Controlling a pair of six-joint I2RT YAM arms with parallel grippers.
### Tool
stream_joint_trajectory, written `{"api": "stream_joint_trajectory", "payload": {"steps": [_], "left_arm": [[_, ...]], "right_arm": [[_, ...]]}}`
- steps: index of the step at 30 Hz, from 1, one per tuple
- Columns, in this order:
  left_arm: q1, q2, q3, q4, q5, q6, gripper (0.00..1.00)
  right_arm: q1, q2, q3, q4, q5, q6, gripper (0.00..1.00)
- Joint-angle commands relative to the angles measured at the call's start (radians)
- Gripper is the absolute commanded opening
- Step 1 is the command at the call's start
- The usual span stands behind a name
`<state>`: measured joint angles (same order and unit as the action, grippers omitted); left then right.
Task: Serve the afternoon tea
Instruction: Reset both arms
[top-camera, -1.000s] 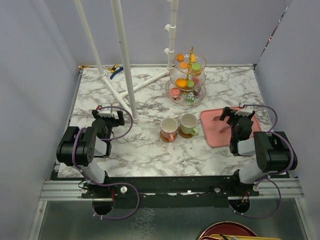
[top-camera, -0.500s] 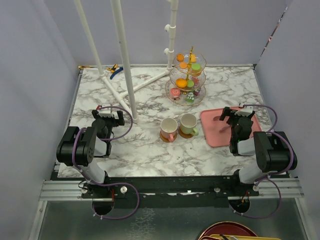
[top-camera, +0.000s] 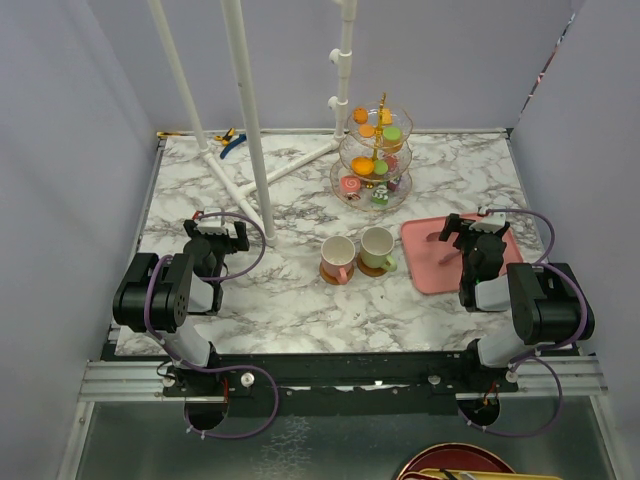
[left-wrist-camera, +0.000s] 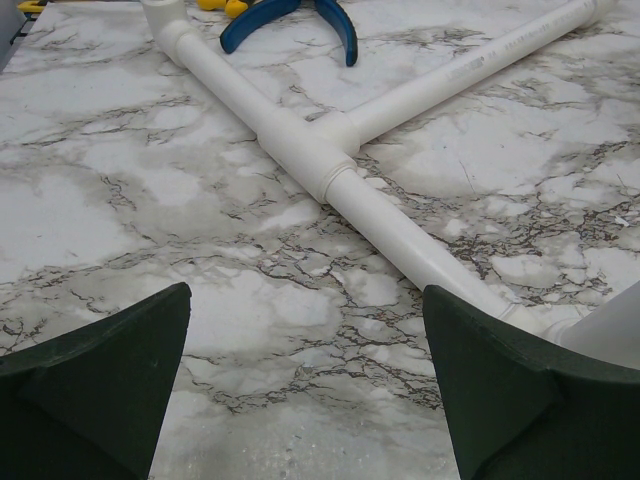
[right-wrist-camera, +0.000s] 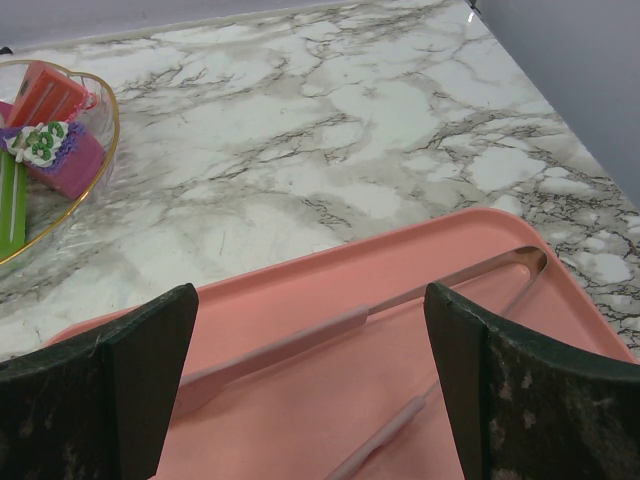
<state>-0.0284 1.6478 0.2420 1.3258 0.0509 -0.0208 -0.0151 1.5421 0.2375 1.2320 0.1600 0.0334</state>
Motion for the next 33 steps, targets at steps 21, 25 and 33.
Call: {"api": "stream_joint_trajectory", "payload": {"steps": [21,25,33], "left_arm": [[-0.019,0.001,0.009,-0.011,-0.211,-0.046,0.99],[-0.028,0.002,0.022,-0.034,-0.212,-0.035,0.99],[-0.027,0.001,0.022,-0.034,-0.212,-0.035,0.99]], "right_arm": [[-0.003,0.002,0.002,0.017,-0.019,0.003,1.00],[-0.003,0.002,0.002,0.018,-0.019,0.005,1.00],[-0.003,0.001,0.002,0.018,-0.019,0.004,1.00]]}}
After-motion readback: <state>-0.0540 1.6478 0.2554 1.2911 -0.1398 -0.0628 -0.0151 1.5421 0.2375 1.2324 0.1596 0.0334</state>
